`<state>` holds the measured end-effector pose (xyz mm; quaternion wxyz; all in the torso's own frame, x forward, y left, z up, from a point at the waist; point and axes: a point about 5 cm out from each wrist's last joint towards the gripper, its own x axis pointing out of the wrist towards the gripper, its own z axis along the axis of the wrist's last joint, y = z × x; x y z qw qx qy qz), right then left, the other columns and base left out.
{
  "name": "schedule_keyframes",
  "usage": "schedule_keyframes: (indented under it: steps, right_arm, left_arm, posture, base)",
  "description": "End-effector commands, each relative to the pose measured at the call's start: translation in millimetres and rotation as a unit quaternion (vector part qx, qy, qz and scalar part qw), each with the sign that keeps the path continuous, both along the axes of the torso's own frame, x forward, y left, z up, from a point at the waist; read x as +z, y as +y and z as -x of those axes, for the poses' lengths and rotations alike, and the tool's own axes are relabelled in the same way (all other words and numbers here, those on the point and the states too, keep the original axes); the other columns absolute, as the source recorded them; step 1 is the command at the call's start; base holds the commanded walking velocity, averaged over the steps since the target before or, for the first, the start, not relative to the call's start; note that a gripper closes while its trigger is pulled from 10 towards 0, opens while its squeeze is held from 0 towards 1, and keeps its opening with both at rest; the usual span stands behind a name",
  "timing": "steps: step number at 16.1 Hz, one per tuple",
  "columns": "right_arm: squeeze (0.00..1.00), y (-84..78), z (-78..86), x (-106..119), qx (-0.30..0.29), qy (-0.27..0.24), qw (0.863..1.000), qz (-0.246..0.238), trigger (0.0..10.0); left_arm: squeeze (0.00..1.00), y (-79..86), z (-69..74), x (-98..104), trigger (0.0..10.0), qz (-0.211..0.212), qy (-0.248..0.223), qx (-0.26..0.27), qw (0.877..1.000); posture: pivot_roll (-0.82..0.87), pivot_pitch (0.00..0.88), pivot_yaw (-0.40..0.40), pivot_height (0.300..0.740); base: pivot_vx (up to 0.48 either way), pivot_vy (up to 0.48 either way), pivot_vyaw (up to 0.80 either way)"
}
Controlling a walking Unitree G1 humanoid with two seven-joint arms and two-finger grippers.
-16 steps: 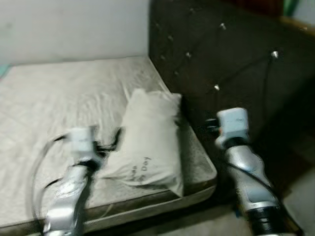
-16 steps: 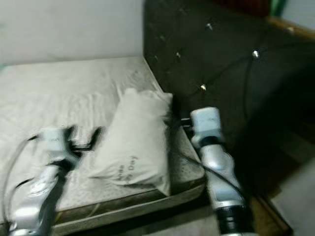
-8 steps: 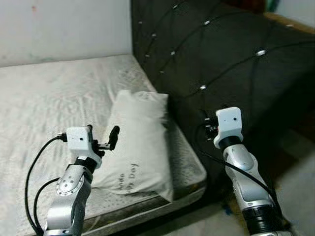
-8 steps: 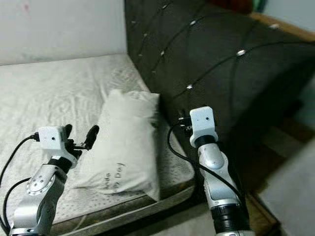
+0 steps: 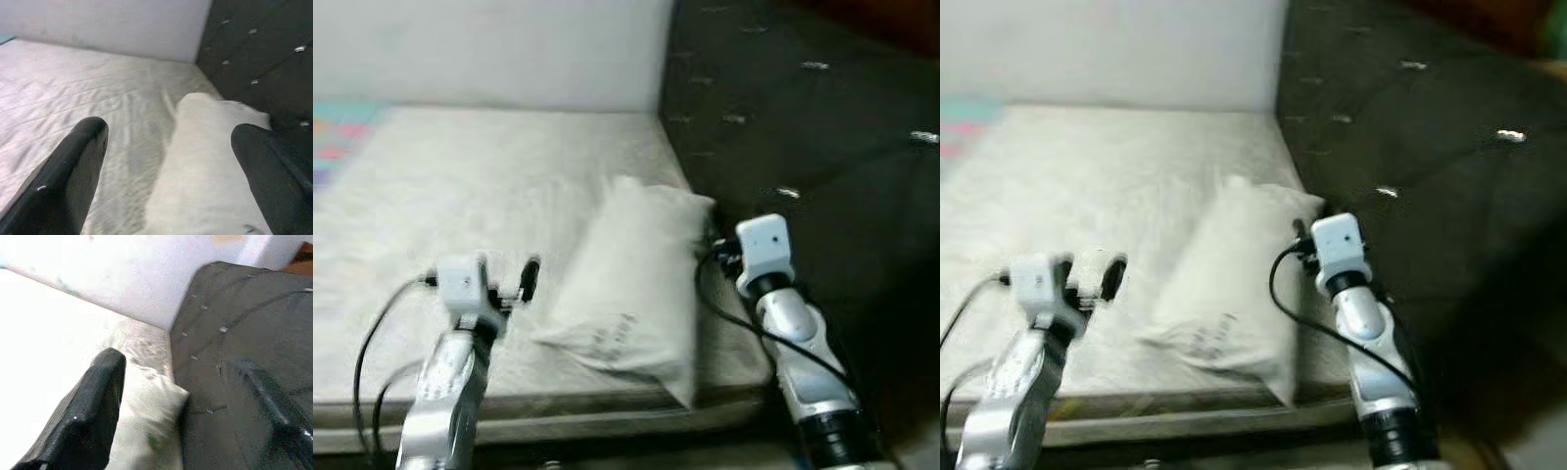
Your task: Clean up the room
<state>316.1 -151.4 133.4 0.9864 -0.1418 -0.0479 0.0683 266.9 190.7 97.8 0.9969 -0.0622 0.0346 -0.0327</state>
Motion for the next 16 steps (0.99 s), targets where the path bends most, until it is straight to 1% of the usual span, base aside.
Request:
schedule_keyframes:
  steps: [1,3,6,16]
  right_arm:
    - [0.00,-0.5,-0.8,1.6,0.000,-0.002,1.000,0.000,10.0]
    - [0.00,-0.1,-0.7,1.1,0.003,-0.001,1.000,-0.001,10.0]
    - [0.00,-0.7,0.3,-0.4,0.004,0.004,1.000,-0.011,10.0]
    - [0.00,-0.4,0.6,-1.3,0.004,0.007,1.000,-0.016,10.0]
  left_arm:
    - [0.00,-2.8,-3.9,5.2,10.0,0.002,-0.011,-0.009,1.000]
    - [0.00,-2.8,-3.6,5.3,10.0,0.006,-0.013,-0.011,1.000]
    - [0.00,-3.1,-2.7,6.0,10.0,0.009,-0.015,-0.014,1.000]
    - [0.00,-4.0,-2.2,6.0,10.0,0.008,-0.014,-0.019,1.000]
  posture:
    - [-0.15,0.000,-0.055,0.740]
    - [-0.15,0.000,-0.055,0.740]
    - [-0.15,0.000,-0.055,0.740]
    - [-0.15,0.000,-0.054,0.740]
  base:
    - [0.000,0.000,0.80]
    - [0.000,0.000,0.72]
    - [0.000,0.000,0.00]
    - [0.259,0.000,0.00]
